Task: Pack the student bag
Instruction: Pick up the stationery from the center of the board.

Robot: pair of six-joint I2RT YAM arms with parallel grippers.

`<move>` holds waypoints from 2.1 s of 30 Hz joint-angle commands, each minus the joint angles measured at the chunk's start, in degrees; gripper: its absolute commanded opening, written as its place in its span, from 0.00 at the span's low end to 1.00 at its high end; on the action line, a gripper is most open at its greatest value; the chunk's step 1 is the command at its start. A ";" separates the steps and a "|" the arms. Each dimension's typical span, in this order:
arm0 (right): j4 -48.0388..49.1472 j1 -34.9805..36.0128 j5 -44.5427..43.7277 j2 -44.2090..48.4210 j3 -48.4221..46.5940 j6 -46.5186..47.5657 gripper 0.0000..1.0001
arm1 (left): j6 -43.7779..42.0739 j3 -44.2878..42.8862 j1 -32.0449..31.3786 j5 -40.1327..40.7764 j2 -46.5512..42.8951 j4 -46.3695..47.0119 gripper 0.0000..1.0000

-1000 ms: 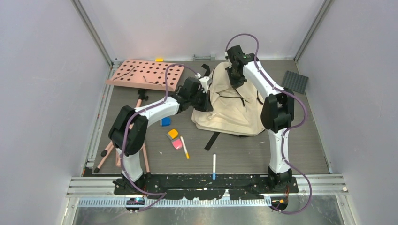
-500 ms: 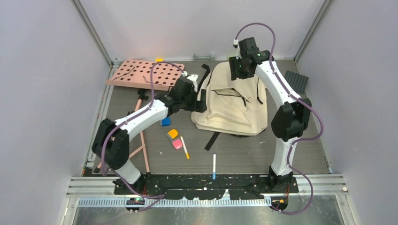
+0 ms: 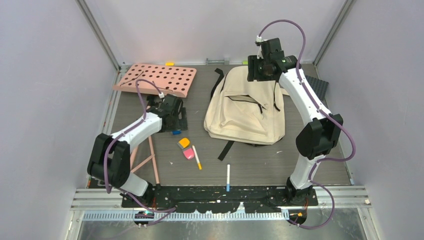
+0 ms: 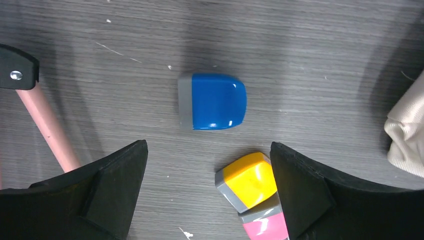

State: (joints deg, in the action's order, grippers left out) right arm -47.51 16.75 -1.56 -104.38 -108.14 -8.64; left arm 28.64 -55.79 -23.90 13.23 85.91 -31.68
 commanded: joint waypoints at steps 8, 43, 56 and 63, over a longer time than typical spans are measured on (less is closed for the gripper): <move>2.00 0.21 2.56 2.77 1.04 -1.82 0.62 | 1.70 -0.78 2.46 -2.42 5.01 4.32 0.96; -13.46 1.34 37.26 -7.64 -9.53 1.03 0.58 | -10.29 1.03 -12.39 -12.69 -8.83 22.65 0.45; -20.08 4.53 58.92 -6.19 -3.10 1.76 0.58 | -7.73 -6.00 -18.19 -20.18 -6.42 29.05 0.45; -21.57 6.08 58.46 -6.01 -0.45 3.60 0.52 | -7.72 -6.67 -18.53 -20.00 -6.71 28.78 0.45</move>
State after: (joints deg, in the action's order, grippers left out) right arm -67.44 22.06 54.30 -113.73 -108.62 -6.74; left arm 20.64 -59.70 -42.04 -6.28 79.42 -6.17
